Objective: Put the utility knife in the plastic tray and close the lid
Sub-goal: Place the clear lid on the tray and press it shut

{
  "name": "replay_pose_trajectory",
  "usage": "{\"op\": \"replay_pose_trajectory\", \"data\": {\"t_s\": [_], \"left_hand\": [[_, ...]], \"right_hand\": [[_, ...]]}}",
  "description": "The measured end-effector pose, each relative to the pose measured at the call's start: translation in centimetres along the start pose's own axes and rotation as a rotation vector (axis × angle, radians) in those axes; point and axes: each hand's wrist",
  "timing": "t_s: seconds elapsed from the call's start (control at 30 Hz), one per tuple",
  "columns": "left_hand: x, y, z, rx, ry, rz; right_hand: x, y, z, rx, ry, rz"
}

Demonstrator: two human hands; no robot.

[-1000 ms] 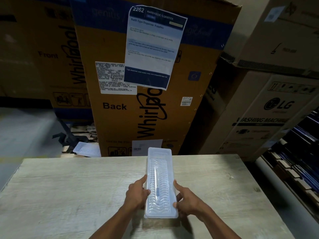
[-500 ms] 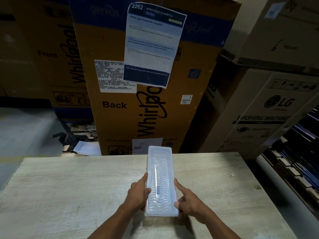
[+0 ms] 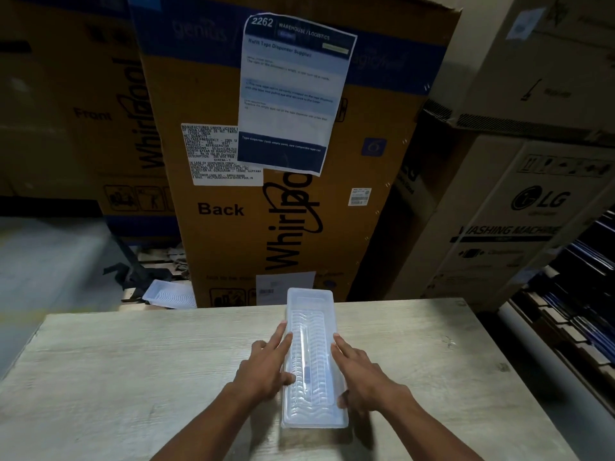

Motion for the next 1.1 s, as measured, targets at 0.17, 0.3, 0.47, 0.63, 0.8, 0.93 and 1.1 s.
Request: {"op": "replay_pose_trajectory", "data": {"t_s": [0.17, 0.3, 0.47, 0.63, 0.8, 0.93, 1.1], "left_hand": [[0.0, -2.0, -2.1, -0.083, -0.272, 0.041], [0.5, -3.0, -3.5, -0.033, -0.393, 0.127], [0.2, -4.3, -3.8, -0.045, -0.367, 0.096], [0.2, -5.4, -4.4, -0.082, -0.338, 0.072], [0.6, -6.4, -5.1, -0.134, -0.368, 0.051], [1.0, -6.8, -5.2, -0.151, -0.355, 0.032], [1.3, -7.2, -5.7, -0.157, -0.301, 0.023]], "right_hand": [[0.5, -0.6, 0.1, 0.003, 0.023, 0.024], [0.6, -0.9, -0.1, 0.037, 0.044, 0.024], [0.8, -1.5, -0.5, 0.099, 0.059, 0.022], [1.5, -1.9, -0.4, 0.205, -0.007, 0.017], [1.9, -2.2, -0.4, 0.241, -0.04, 0.003], [2.0, -2.7, -0.2, 0.315, -0.077, -0.009], [1.9, -3.3, -0.6, 0.319, 0.026, -0.029]]}}
Point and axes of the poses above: each hand's wrist, its own y-axis away from the middle knuckle, its own z-axis out of the palm, x = y × z, and after that the axes turned 7 degrees about y, right-handed
